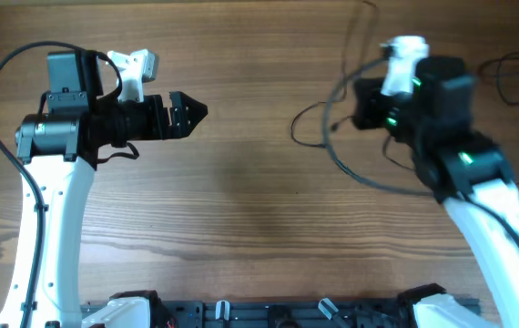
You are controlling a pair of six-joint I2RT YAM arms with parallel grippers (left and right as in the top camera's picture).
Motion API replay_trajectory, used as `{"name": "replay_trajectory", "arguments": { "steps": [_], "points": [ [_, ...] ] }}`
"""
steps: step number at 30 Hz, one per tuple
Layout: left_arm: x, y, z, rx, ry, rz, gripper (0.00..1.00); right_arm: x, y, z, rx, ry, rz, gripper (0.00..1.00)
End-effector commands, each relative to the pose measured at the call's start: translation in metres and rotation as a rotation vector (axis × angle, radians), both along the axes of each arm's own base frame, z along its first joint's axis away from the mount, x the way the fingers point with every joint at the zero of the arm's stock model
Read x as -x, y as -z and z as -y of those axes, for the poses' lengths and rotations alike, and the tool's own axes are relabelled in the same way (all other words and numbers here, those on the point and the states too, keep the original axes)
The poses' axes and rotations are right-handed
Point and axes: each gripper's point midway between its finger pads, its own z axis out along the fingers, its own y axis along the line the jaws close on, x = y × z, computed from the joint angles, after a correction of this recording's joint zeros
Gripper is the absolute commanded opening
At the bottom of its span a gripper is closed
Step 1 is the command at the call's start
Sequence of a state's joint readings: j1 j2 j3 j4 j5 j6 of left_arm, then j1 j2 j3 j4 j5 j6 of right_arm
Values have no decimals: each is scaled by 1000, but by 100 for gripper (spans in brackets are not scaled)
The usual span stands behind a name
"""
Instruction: Untangle cables
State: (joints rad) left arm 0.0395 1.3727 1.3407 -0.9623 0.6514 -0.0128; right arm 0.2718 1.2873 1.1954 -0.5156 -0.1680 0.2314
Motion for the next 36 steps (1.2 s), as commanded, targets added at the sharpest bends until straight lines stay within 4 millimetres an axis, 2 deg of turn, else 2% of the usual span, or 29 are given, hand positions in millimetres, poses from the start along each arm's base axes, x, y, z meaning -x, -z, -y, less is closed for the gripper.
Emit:
{"name": "replay_trajectory", "arguments": {
  "steps": [1,4,5,6,8,11,12,14,15,16,18,21,24,27,29,36],
  "points": [
    [-1,-1,-1,-6,0,9,100,-23,27,-40,6,-152,5,5],
    [-1,-1,-1,-6,0,9,100,-56,49,-49,2,-141,29,5],
    [-1,-1,-1,-6,0,9,100,-67,61,-44,-4,-75,11,7],
    [-1,-1,-1,-5,1,9,100,-79,78,-33,-11,41,-29,13],
    [-1,-1,-1,-6,0,9,100,-90,111,-20,-5,167,-102,14],
    [-1,-1,-1,-6,0,9,100,-96,150,-27,1,150,-165,20],
    [-1,-1,-1,-5,1,9,100,-97,163,-30,10,126,-183,32],
    [-1,-1,-1,-6,0,9,100,-98,187,-31,26,120,-217,66],
    [-1,-1,-1,-6,0,9,100,-99,193,-30,41,120,-218,76],
    [-1,-1,-1,-5,1,9,100,-101,194,-30,71,96,-203,80],
    [-1,-1,-1,-6,0,9,100,-107,194,-21,167,88,-151,100],
    [-1,-1,-1,-6,0,9,100,-113,198,2,265,181,-131,100],
    [-1,-1,-1,-6,0,9,100,-126,204,-3,247,182,-86,100],
    [-1,-1,-1,-6,0,9,100,-147,210,-10,209,191,0,100],
    [-1,-1,-1,-6,0,9,100,-156,213,-19,216,132,51,100],
    [-1,-1,-1,-6,0,9,100,-173,221,-25,309,51,172,100]
  ]
}}
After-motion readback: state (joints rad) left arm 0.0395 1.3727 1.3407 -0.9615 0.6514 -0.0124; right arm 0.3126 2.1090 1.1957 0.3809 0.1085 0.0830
